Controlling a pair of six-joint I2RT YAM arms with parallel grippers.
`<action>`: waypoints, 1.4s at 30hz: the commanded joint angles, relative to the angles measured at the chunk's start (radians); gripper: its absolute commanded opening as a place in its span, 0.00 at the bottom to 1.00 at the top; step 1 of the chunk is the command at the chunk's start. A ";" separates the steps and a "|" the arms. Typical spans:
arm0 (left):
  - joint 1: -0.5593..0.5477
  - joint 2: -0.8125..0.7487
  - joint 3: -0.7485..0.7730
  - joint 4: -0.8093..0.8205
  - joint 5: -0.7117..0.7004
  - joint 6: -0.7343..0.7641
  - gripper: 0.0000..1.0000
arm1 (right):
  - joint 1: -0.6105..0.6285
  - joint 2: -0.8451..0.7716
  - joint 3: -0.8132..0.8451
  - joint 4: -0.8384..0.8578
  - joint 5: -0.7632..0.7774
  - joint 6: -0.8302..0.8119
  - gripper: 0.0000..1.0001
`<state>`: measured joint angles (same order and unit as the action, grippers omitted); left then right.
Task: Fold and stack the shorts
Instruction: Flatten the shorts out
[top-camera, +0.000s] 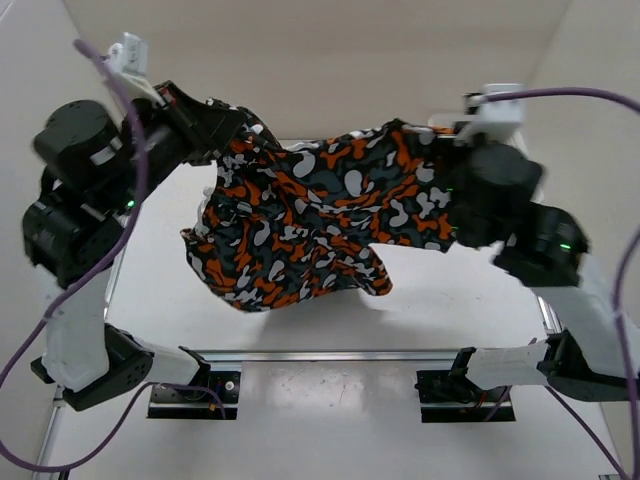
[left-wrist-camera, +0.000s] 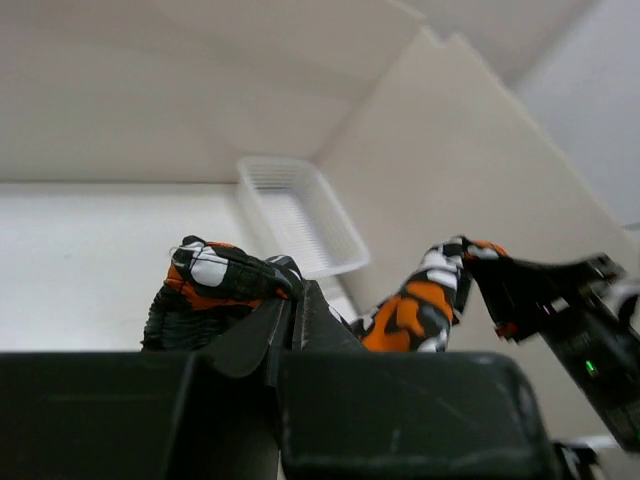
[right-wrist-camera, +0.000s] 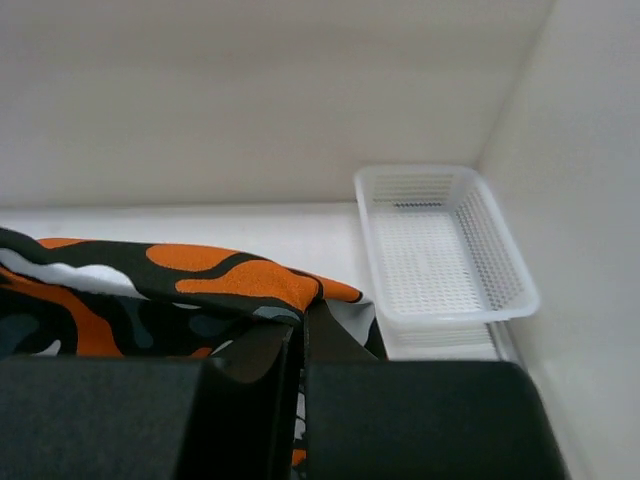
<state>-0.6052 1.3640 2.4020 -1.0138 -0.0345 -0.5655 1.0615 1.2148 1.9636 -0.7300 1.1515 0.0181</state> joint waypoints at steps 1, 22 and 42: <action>0.065 0.060 -0.078 -0.023 -0.102 0.029 0.11 | -0.018 0.052 -0.069 0.127 0.059 -0.104 0.00; 0.398 0.535 0.073 0.003 0.073 0.056 0.11 | -0.652 0.632 0.069 0.149 -0.694 0.184 0.00; 0.461 0.082 -0.231 0.129 0.265 0.074 0.11 | -0.563 0.088 -0.124 0.159 -0.969 0.036 0.00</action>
<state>-0.1684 1.6314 2.3428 -0.8852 0.2699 -0.5564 0.4583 1.3952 1.9953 -0.5739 0.2909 0.1326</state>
